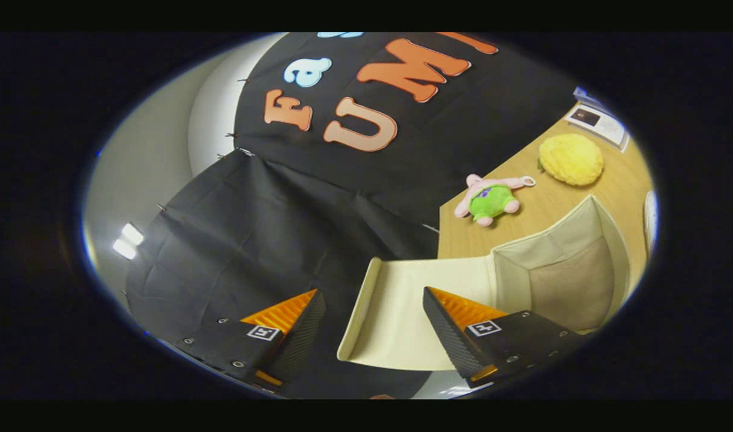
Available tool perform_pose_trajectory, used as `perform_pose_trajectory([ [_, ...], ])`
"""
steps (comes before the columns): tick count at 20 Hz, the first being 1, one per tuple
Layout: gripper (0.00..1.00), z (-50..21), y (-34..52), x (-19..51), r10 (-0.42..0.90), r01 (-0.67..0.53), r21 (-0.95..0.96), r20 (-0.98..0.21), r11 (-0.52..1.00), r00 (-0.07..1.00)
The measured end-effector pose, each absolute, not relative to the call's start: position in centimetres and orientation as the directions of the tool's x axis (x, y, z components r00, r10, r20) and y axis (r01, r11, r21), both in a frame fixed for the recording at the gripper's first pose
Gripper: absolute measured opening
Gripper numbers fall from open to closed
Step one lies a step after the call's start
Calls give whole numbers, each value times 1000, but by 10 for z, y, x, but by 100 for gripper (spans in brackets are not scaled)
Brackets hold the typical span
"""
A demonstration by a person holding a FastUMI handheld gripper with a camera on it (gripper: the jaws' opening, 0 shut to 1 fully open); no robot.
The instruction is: Open the storage box then place both shoes into the box .Put the left shoe in first, then the right shoe, with the right side of both shoes facing outward in a uniform manner.
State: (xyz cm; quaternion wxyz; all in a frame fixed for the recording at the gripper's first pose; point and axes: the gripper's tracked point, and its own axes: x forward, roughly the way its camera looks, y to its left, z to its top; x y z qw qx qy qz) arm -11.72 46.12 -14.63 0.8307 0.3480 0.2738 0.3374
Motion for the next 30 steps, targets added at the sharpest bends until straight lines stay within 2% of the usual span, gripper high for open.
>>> perform_pose_trajectory([
  [5,98,-149,397,-103,619,-357,633,-252,687,744],
  [12,98,-149,274,-92,420,-203,588,-259,783,870],
  [17,98,-168,175,-85,247,-72,490,-303,869,920],
  [24,98,-251,75,-83,46,89,275,-452,957,891],
  [28,94,-308,69,-82,58,94,248,-542,964,838],
  [30,87,-334,76,-80,82,77,245,-578,967,812],
])
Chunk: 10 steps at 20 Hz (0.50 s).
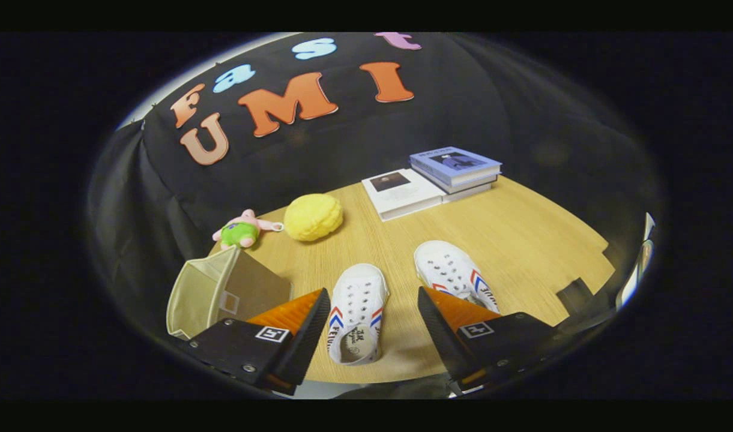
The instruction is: Open the storage box then place both shoes into the box .Put the left shoe in first, then the right shoe, with the right side of both shoes facing outward in a uniform manner.
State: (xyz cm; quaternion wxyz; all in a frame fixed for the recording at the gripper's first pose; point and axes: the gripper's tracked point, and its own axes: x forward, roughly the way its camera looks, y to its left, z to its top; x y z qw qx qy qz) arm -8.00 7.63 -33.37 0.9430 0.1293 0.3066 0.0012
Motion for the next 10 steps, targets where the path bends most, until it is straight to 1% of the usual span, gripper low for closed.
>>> perform_pose_trajectory([
  [2,79,-360,87,-80,110,56,242,-618,969,778],
  [3,73,-370,87,-80,119,48,239,-635,970,763],
  [5,68,-393,100,-82,127,38,228,-666,973,735],
  [7,65,-412,105,-85,117,42,208,-691,977,714],
  [10,65,-431,114,-86,124,39,207,-716,978,686],
])
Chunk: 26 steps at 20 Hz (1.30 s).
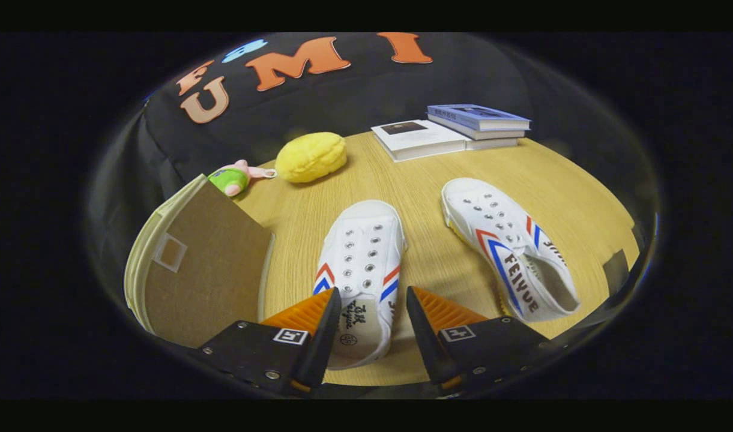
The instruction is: Open the storage box then place both shoes into the box .Put the left shoe in first, then the right shoe, with the right side of both shoes facing outward in a uniform manner.
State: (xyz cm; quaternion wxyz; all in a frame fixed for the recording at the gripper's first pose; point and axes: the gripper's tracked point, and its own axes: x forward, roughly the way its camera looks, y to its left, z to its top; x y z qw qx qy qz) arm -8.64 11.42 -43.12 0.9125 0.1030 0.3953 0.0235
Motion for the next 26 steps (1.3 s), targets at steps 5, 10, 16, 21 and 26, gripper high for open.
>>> perform_pose_trajectory([
  [5,43,-435,105,-83,83,91,196,-729,976,680],
  [10,1,-426,102,-82,80,160,262,-715,952,695],
  [16,0,-378,102,-79,86,196,347,-652,917,754],
  [21,0,-323,103,-78,84,184,397,-570,899,817],
  [26,0,-250,130,-77,124,101,429,-466,898,876],
])
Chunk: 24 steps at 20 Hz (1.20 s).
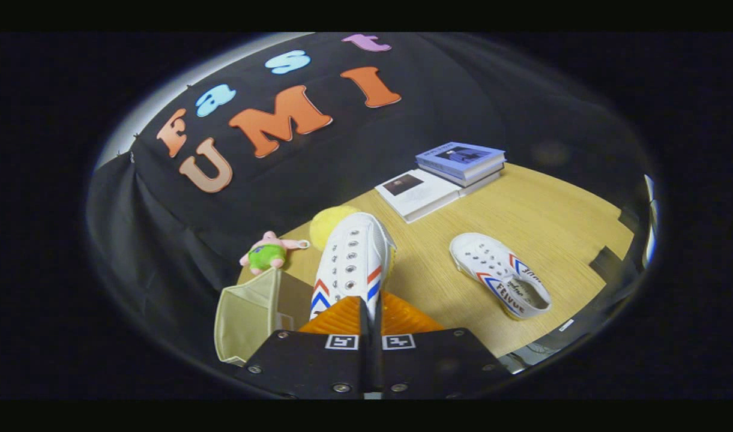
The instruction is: Open the storage box then place both shoes into the box .Put the left shoe in first, then the right shoe, with the right side of both shoes facing outward in a uniform manner.
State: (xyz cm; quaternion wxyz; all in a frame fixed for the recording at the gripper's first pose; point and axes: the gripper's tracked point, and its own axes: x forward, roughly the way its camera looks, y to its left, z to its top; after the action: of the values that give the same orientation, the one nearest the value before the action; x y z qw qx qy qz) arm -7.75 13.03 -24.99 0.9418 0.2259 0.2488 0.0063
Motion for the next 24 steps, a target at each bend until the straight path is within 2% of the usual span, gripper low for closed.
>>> perform_pose_trajectory([
  [5,0,-192,187,-76,208,-22,447,-374,894,904],
  [9,0,-185,244,-78,283,-100,450,-361,887,889],
  [16,0,-221,337,-84,359,-157,459,-395,874,845],
  [24,0,-275,380,-95,359,-170,393,-479,904,801],
])
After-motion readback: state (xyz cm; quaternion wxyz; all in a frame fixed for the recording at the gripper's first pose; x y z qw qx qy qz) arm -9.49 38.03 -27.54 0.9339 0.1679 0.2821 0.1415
